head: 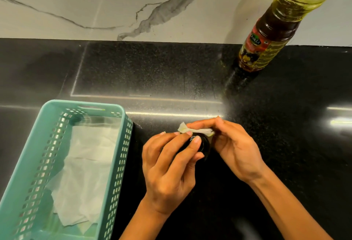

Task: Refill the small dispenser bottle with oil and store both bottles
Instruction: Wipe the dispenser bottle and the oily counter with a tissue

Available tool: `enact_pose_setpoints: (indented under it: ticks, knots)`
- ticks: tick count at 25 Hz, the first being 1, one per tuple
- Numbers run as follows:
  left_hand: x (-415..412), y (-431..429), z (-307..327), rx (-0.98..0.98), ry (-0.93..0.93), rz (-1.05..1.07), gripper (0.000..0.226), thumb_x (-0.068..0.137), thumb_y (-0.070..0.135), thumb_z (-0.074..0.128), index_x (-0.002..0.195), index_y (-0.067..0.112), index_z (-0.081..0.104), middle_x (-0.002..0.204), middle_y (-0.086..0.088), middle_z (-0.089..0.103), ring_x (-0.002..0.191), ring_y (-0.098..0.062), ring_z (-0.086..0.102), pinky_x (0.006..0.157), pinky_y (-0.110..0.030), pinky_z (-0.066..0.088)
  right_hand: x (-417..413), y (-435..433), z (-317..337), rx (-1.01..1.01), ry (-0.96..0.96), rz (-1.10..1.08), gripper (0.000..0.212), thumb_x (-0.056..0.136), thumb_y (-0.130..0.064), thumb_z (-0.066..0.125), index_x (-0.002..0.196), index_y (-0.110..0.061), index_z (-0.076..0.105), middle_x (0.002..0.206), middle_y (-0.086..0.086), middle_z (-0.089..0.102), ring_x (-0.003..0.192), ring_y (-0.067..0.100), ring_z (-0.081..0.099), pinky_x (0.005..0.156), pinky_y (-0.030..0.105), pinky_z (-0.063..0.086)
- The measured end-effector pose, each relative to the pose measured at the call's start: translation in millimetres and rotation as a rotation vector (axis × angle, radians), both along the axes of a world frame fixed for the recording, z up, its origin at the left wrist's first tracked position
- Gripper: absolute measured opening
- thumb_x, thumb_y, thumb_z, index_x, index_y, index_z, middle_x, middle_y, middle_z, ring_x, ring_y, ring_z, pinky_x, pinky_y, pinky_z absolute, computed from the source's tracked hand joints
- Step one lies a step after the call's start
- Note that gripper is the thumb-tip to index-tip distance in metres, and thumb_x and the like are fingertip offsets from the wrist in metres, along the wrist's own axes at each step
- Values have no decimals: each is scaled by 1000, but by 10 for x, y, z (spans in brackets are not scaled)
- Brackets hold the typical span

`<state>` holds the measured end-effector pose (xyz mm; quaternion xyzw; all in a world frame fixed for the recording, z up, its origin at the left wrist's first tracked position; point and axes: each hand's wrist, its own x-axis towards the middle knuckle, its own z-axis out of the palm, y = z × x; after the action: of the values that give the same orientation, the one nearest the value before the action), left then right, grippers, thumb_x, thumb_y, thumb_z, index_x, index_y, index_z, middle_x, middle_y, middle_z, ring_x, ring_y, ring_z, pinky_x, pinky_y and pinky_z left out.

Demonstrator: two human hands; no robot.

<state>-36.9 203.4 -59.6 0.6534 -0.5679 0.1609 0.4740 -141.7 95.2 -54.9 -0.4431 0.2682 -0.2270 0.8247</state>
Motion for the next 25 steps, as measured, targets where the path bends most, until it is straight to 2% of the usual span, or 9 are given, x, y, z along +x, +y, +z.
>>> enact_pose_setpoints:
  ticks: [2,5,10,12,17,19,22,23,25]
  knots:
    - [5,-5,-2,-7,-7,-1,18,92,23,54,107,16,60,107,2,61,97,-16,57,79,-42,50,23,-19,-127,-17,93,73,38,90,-28,41,92,-7,73,98,11,71,93,18,65,84,26,49]
    - [1,-14,-4,-18,-2,0,18,92,23,54,107,16,60,107,2,61,97,-16,58,78,-43,50,113,-73,-206,-73,236,234,48,88,-40,37,97,-7,70,104,18,69,96,20,63,90,32,47]
    - [-6,-16,5,-37,-3,21,18,92,23,55,106,16,62,108,2,62,99,-17,59,79,-42,49,194,-239,68,55,61,320,60,89,-43,30,89,1,71,98,17,68,97,25,61,88,26,48]
    - [-7,-9,16,-35,-14,46,17,91,24,56,104,17,64,108,4,65,102,-19,59,79,-41,49,289,-283,43,75,101,435,62,89,-48,30,86,0,70,95,21,64,93,27,59,83,24,49]
    - [-13,17,65,-16,-52,94,17,90,25,58,102,18,67,104,5,69,106,-20,58,82,-39,46,518,-366,4,72,316,813,82,82,-68,27,104,5,56,81,17,53,66,20,52,58,19,44]
    - [-13,21,82,-15,-53,105,17,89,24,59,103,18,67,104,5,69,108,-19,57,85,-37,45,544,-434,100,58,236,879,88,78,-71,24,93,7,61,95,25,50,83,33,48,72,27,42]
    - [-27,33,98,-16,-55,120,17,88,23,61,102,18,67,104,5,69,108,-19,56,87,-35,43,537,-474,247,44,131,890,88,81,-69,12,78,-3,70,101,26,52,97,34,47,93,37,37]
    - [-29,35,101,-13,-57,125,16,88,23,61,102,18,68,104,5,69,108,-19,56,87,-35,43,542,-474,252,41,161,887,91,81,-70,10,79,-1,69,98,25,53,92,33,49,90,35,39]
    - [-28,36,104,-6,-63,132,16,88,24,61,101,19,68,104,7,69,108,-19,57,86,-36,43,558,-449,194,30,278,898,96,82,-72,6,89,5,62,81,19,55,72,23,55,68,21,47]
